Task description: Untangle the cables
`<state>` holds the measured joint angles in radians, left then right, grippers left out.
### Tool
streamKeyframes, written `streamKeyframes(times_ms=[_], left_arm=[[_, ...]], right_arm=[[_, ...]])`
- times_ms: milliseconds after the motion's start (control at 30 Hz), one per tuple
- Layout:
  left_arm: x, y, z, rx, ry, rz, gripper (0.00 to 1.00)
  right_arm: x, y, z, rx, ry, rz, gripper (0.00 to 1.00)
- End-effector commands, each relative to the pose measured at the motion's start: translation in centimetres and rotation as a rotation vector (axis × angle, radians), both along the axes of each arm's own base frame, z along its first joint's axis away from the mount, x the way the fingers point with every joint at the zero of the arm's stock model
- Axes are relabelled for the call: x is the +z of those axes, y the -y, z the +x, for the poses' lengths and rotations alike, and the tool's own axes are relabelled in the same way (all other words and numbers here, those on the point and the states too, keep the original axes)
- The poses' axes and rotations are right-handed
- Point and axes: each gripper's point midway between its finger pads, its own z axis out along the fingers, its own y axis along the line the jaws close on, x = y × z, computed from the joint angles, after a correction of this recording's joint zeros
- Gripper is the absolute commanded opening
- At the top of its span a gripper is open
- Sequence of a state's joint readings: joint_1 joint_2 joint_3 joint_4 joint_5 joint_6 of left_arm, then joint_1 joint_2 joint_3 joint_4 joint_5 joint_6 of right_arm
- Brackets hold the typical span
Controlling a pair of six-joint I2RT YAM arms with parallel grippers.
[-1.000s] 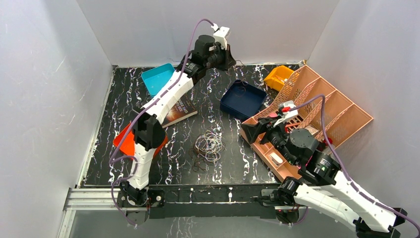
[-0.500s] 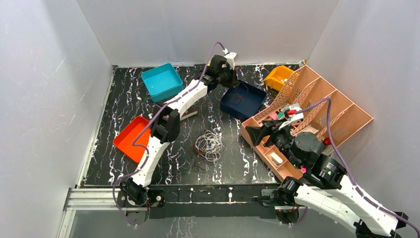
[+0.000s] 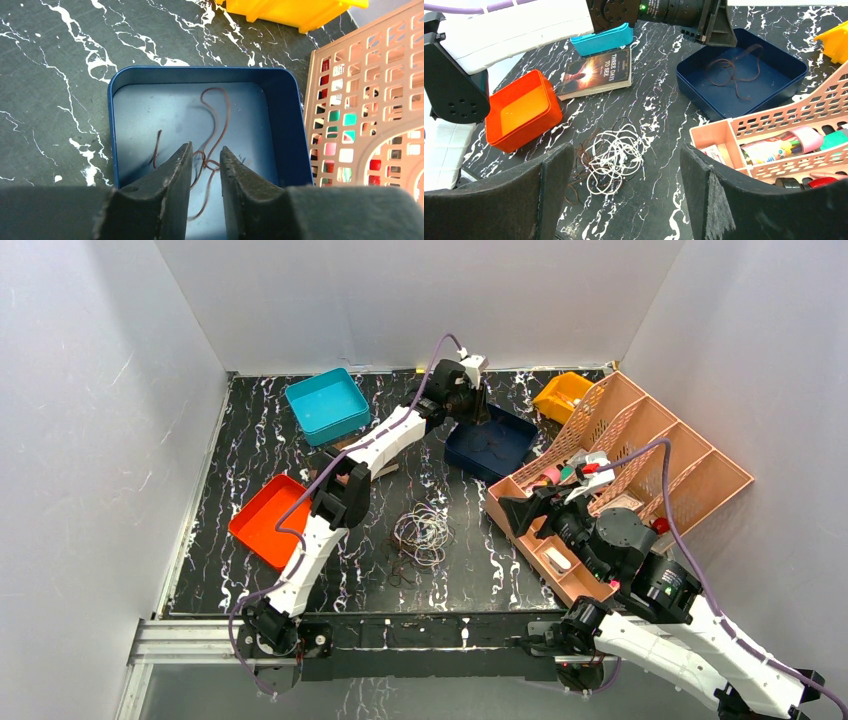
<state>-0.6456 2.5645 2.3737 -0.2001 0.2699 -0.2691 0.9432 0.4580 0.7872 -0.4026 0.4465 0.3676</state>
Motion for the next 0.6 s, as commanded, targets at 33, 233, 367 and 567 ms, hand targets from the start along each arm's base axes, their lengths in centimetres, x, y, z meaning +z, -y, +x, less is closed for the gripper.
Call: streamKeyframes(times_ms=[33, 233, 367, 567], left_arm=[[6.3, 0.2, 0.0, -0.001, 0.099, -0.058, 0.36], [10.0, -0.8, -0.4, 0.024, 0.147, -0.072, 0.51], [11.8, -2.2, -1.5, 0.051, 0.162, -0.069, 0.52], [14.8, -6.5, -4.2, 0.143, 0.198, -0.036, 0.56]], right_arm=[[1.9, -0.2, 0.1, -0.006, 0.026, 0.053, 0.86], [1.7, -0.5, 0.4, -0.009, 0.022, 0.06, 0.86], [2.0, -0.1, 0.6, -0.036, 0.026, 0.066, 0.87], [3.4, 0.8, 1.5, -0.131, -0.007, 0.109, 0.91]])
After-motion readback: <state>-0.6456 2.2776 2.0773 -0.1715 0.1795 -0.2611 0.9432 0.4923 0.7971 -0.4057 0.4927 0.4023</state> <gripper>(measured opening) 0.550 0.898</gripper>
